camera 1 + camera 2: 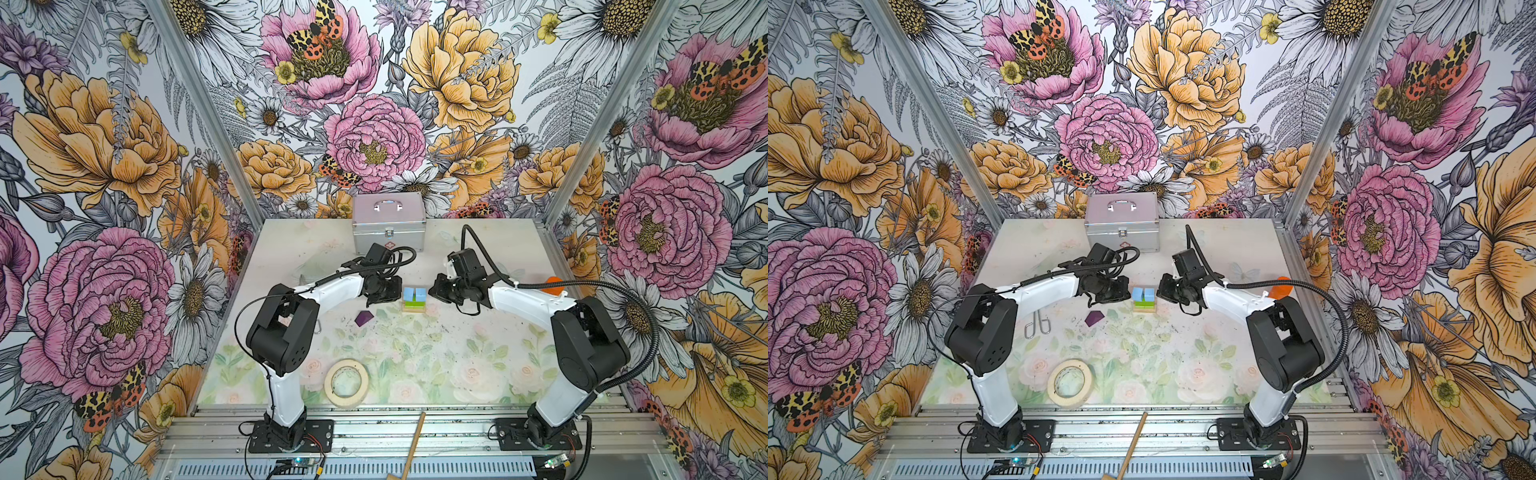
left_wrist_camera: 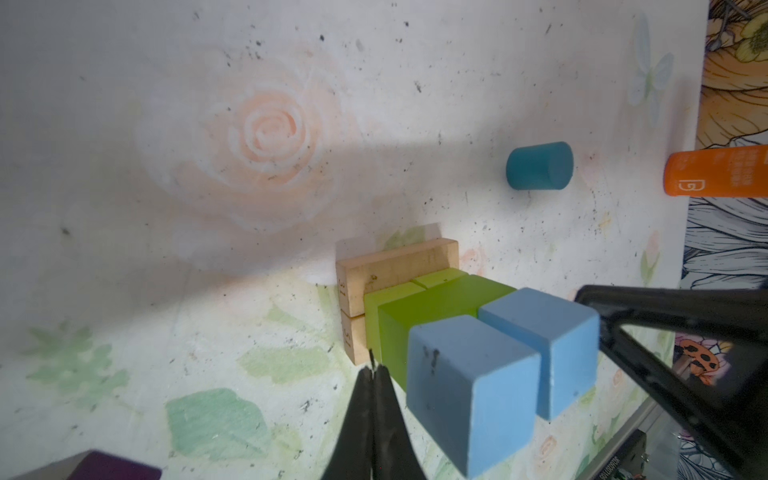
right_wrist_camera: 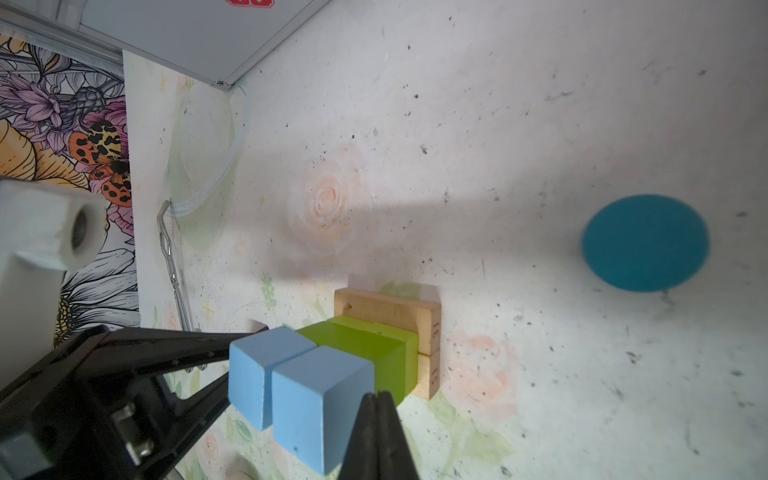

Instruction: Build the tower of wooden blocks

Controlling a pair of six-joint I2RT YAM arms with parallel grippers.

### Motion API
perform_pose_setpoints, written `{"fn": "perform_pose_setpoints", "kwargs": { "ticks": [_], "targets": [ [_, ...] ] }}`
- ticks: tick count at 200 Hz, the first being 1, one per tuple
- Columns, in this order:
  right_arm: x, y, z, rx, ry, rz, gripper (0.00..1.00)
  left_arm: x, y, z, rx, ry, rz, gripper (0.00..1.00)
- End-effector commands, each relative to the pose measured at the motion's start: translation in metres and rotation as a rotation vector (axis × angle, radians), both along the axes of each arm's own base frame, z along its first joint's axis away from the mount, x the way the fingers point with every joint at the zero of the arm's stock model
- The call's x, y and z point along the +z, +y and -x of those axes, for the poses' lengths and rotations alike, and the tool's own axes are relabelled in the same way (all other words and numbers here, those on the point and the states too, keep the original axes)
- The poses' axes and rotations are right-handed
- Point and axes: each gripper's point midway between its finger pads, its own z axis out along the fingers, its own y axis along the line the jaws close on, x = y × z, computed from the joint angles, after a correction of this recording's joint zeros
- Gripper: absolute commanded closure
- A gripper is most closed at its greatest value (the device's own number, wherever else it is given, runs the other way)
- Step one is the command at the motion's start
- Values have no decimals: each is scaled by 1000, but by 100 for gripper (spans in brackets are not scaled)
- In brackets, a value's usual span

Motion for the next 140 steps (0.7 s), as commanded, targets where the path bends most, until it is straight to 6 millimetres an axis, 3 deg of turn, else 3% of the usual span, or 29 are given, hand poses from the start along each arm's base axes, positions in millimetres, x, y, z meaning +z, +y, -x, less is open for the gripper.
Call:
{"fn": "perform_pose_setpoints", "kwargs": {
  "ticks": [1, 140],
  "targets": [
    [9, 9, -9, 2, -26, -24, 100, 34, -3, -10, 23, -84, 26, 100],
    [7, 13, -8, 8, -21, -26, 100, 30, -12, -8, 4, -64, 42, 100]
  ]
}}
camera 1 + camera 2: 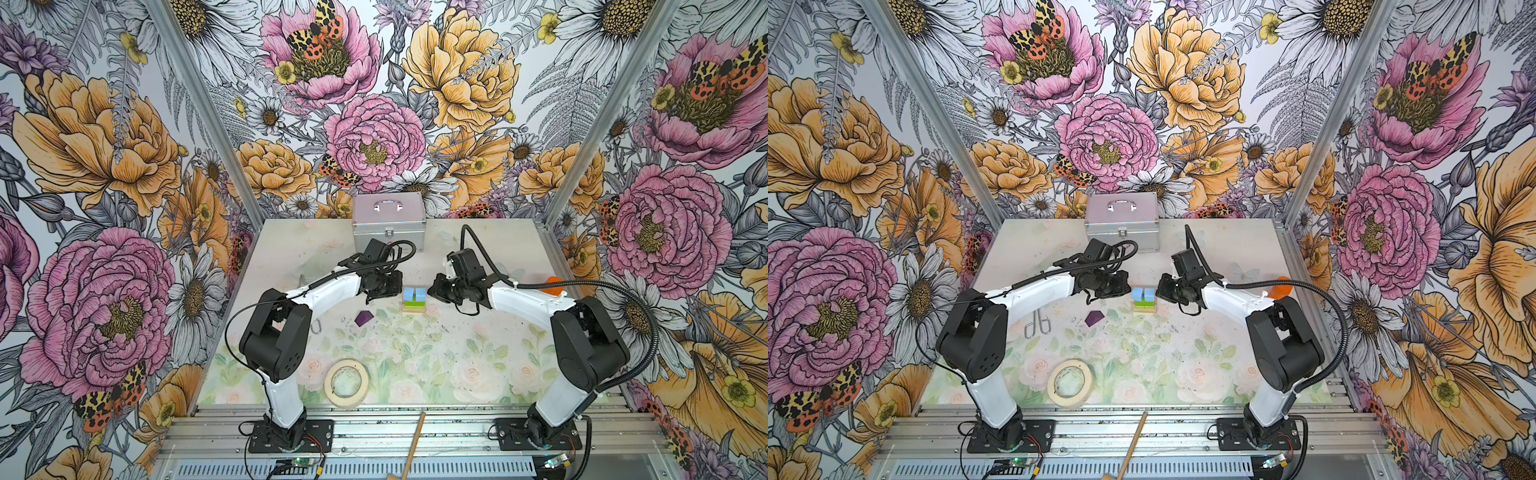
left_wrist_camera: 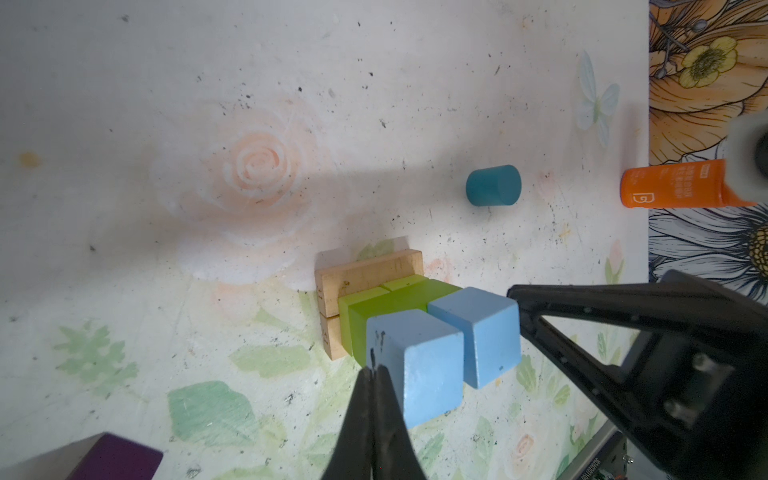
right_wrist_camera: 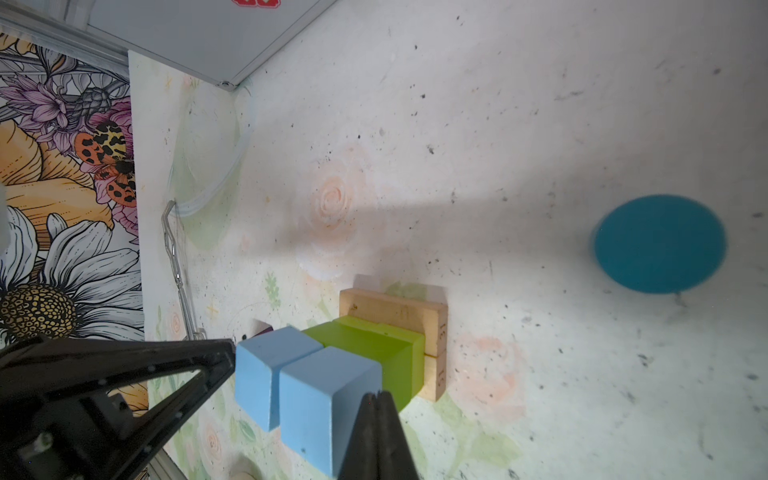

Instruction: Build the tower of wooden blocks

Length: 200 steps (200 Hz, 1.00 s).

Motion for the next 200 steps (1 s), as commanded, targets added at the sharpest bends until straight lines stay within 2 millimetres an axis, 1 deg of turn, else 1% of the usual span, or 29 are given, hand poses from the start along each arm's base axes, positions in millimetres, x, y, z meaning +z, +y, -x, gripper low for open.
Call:
{"fn": "perform_pose_setpoints", "kwargs": {
  "ticks": [1, 36, 37, 40, 70, 200],
  "targets": [
    [6, 10, -8, 6, -16, -20, 100, 10, -8, -6, 0, -23, 19, 100],
    [7, 12, -7, 10, -17, -23, 100, 14, -11, -6, -7, -25, 29, 100],
    [7, 11, -7, 10, -18, -23, 100, 6, -11, -6, -6, -10, 19, 100],
    [7, 12, -7, 11, -18, -23, 100, -1, -12, -5, -8, 5, 10, 100],
    [5, 12, -7, 11, -15, -22, 100, -4, -14, -5, -15, 13, 8, 100],
    [4, 15, -5, 19, -11, -24, 100, -2, -16, -1, -18, 12, 4, 100]
  ]
}}
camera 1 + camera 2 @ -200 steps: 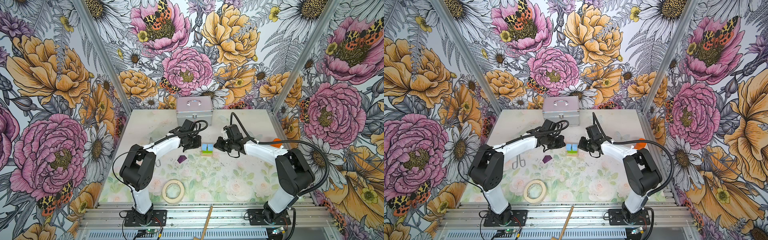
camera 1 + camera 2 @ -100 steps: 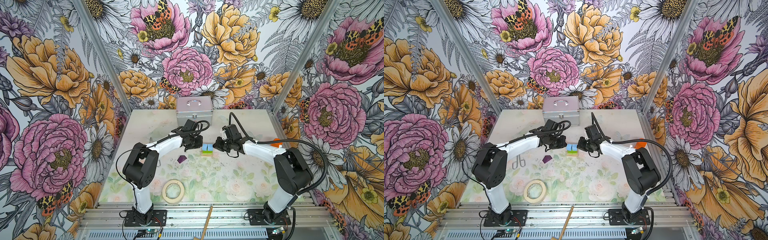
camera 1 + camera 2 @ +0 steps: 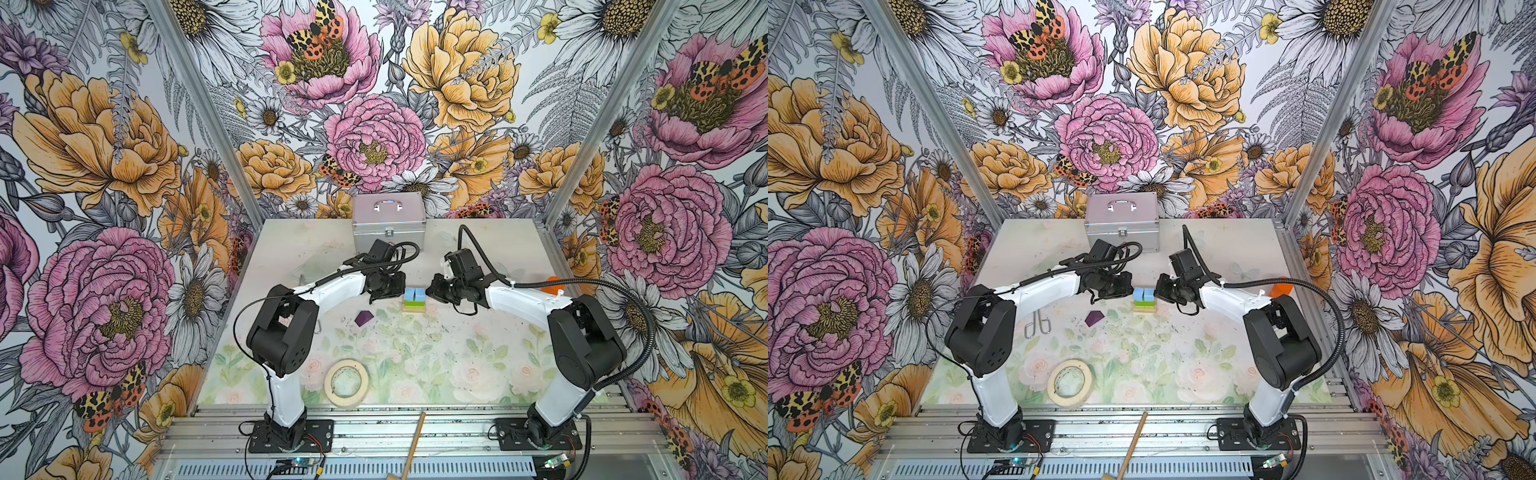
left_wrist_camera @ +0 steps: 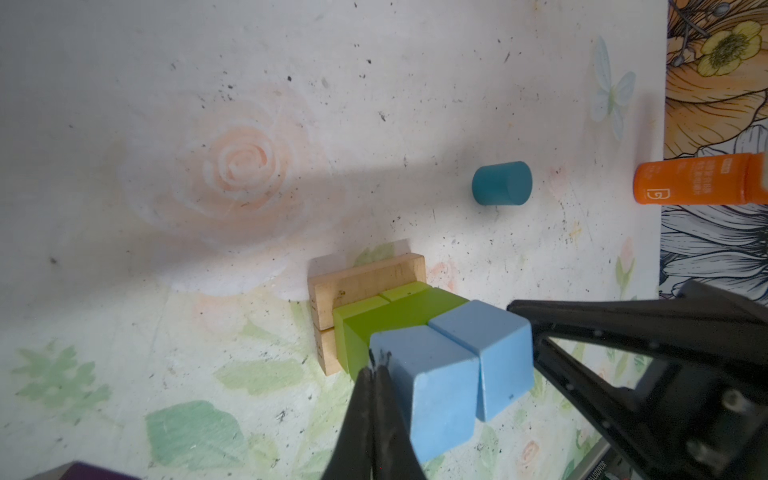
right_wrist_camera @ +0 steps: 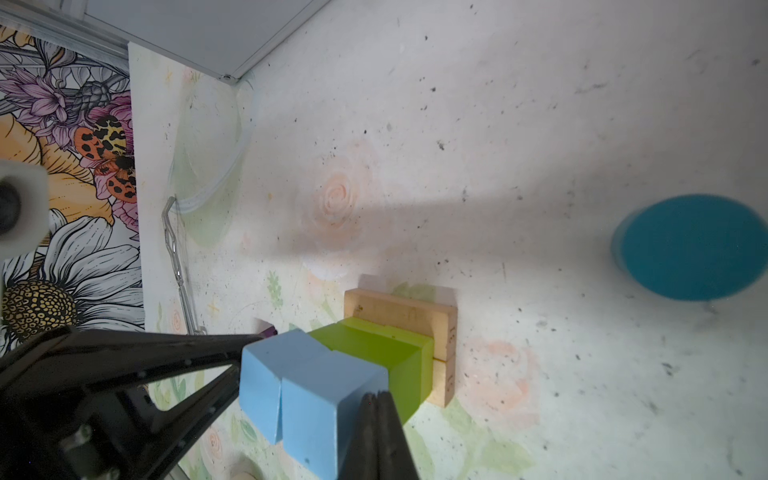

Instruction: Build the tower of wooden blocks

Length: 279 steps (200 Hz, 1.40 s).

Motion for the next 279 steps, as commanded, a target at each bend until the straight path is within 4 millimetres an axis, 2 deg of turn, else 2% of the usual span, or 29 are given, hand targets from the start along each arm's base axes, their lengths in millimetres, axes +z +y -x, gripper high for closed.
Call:
{"fn": "perform_pose_setpoints", "kwargs": {
  "ticks": [1, 81, 158, 160, 164, 188, 221, 257, 268, 279],
  "targets": [
    [6, 8, -5, 7, -16, -22, 100, 9, -6, 0, -2, -7, 16, 100],
    [4, 8, -5, 6, -12, -17, 100, 9, -4, 1, 4, -7, 8, 100],
    [15, 1, -9, -13, -38, -22, 100, 14, 8, -7, 37, -27, -13, 100],
    [16, 1, -9, -13, -40, -22, 100, 26, 8, -8, 39, -51, 0, 100],
    [17, 0, -9, -15, -42, -22, 100, 31, 9, -9, 40, -63, 6, 100],
    [26, -7, -10, -29, -58, -10, 100, 41, 16, -12, 54, -85, 2, 100],
    [45, -30, -6, -60, -95, 68, 100, 58, 37, -15, 87, -130, -24, 100],
    [50, -71, 0, -89, -92, 278, 100, 76, 75, -12, 153, -190, -103, 100],
    [49, -79, 1, -85, -82, 331, 95, 79, 87, -9, 172, -203, -130, 100],
    [44, -85, 1, -77, -65, 376, 85, 82, 98, -7, 194, -215, -142, 100]
  ]
}}
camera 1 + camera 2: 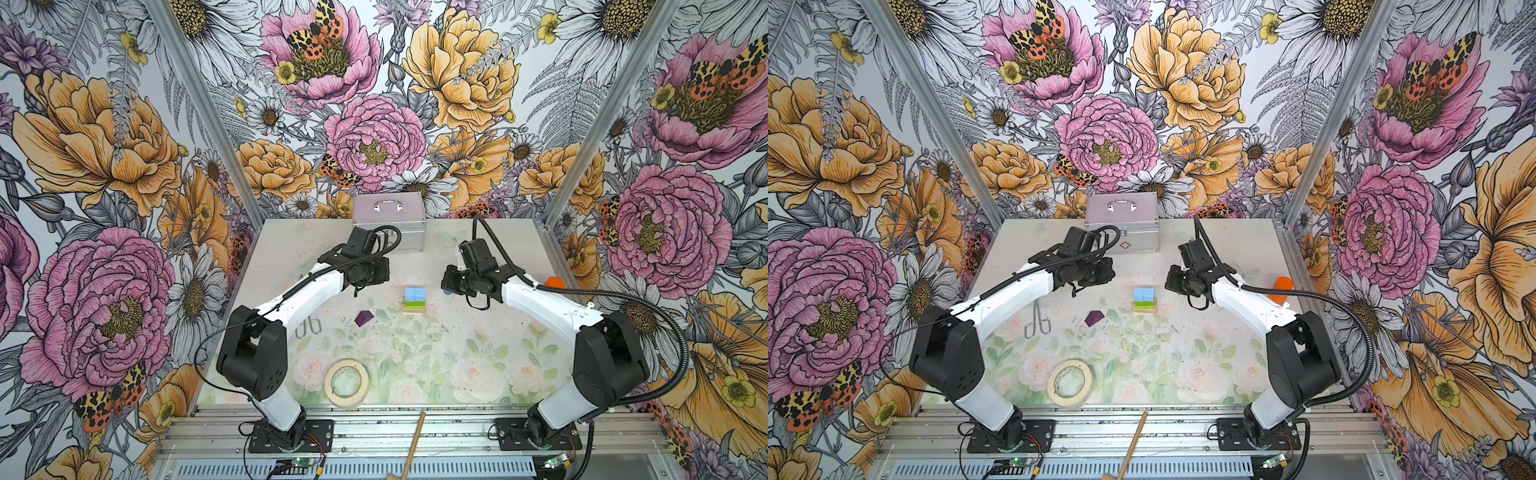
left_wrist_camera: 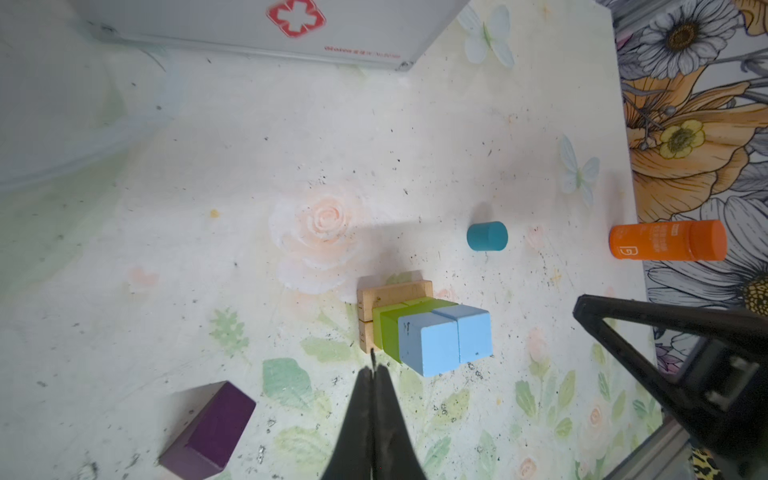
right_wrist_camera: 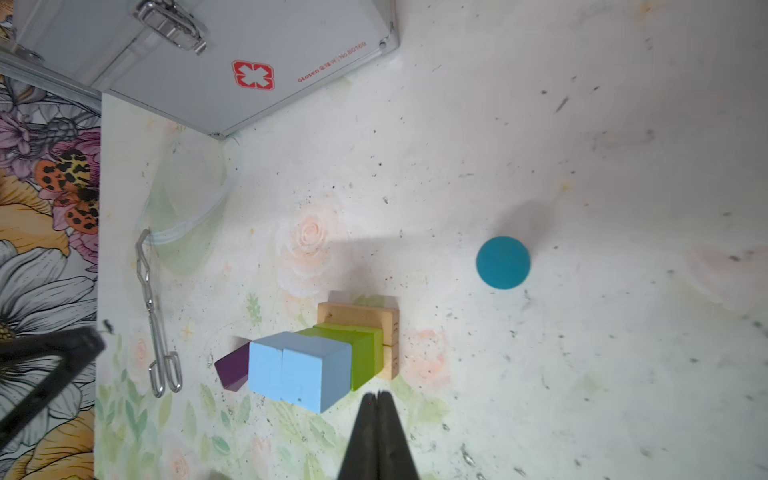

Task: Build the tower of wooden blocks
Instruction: 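Raise the left gripper away while the right gripper moves to the teal cylinder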

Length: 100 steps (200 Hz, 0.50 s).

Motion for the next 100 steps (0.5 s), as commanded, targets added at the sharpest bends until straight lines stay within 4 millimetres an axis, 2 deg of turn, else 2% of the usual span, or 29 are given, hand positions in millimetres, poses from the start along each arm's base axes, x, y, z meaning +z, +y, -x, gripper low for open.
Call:
{"fn": "perform_pose_setpoints", "kwargs": {
  "ticks": [1, 26, 45, 69, 100],
  "targets": [
    [-5, -30, 7, -5, 33, 184, 85, 3, 34, 7, 56, -29, -93, 100],
    [-14, -38, 3, 5, 60, 260, 57, 8, 56, 13, 101, -50, -109, 100],
    [-20, -39, -4, 18, 73, 295, 44, 9, 67, 19, 124, -61, -113, 100],
    [-27, -34, -19, 46, 88, 323, 38, 8, 78, 25, 140, -65, -120, 100],
    [-44, -32, -34, 72, 130, 383, 38, 5, 89, 30, 160, -60, -127, 99]
  ]
}}
